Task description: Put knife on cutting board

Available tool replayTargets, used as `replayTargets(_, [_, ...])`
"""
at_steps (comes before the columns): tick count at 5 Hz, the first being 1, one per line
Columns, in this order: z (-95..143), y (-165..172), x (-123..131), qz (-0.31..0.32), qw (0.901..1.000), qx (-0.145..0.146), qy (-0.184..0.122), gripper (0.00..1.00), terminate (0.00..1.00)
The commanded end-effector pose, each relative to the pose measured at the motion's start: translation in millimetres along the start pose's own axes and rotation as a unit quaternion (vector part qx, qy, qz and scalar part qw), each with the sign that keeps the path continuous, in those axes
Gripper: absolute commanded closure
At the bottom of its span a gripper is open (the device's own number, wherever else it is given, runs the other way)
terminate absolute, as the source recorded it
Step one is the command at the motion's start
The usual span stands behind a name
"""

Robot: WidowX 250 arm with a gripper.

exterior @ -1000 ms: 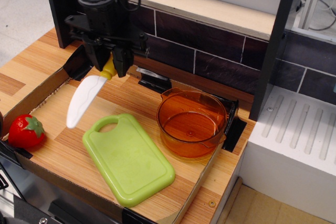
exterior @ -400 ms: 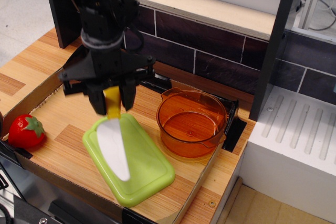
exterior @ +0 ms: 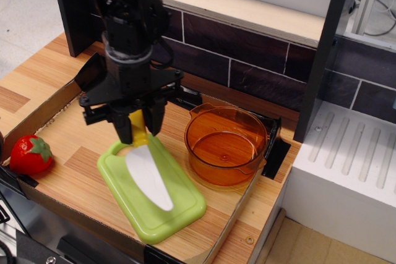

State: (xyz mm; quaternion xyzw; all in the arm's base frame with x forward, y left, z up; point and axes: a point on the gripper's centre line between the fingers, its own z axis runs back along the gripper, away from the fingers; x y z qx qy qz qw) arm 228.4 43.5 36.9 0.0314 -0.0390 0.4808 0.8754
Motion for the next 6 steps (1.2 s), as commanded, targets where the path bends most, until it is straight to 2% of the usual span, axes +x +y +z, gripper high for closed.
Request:
replayTargets(1, [-7.4, -11.4, 3.7, 0.003, 0.9998, -0.018, -0.01, 0.0, 0.0])
replayTargets(2, [-6.4, -10.9, 3.4, -0.011, 0.9997, -0.02, -0.01, 0.0, 0.0])
replayTargets(3, [-1.5, -11.7, 7.1, -0.017, 0.9992, -0.034, -0.014, 0.0, 0.0])
replayTargets(4, [14.5, -14.3, 10.9, -0.032, 0.997, -0.064, -0.028, 0.0, 0.0])
replayTargets(5, [31.7, -13.7, 11.5, -0.04, 0.9963, -0.075, -0.016, 0.0, 0.0])
replayTargets(6, [45.3, -13.1, 11.3, -0.087, 0.9943, -0.06, 0.012, 0.0, 1.0])
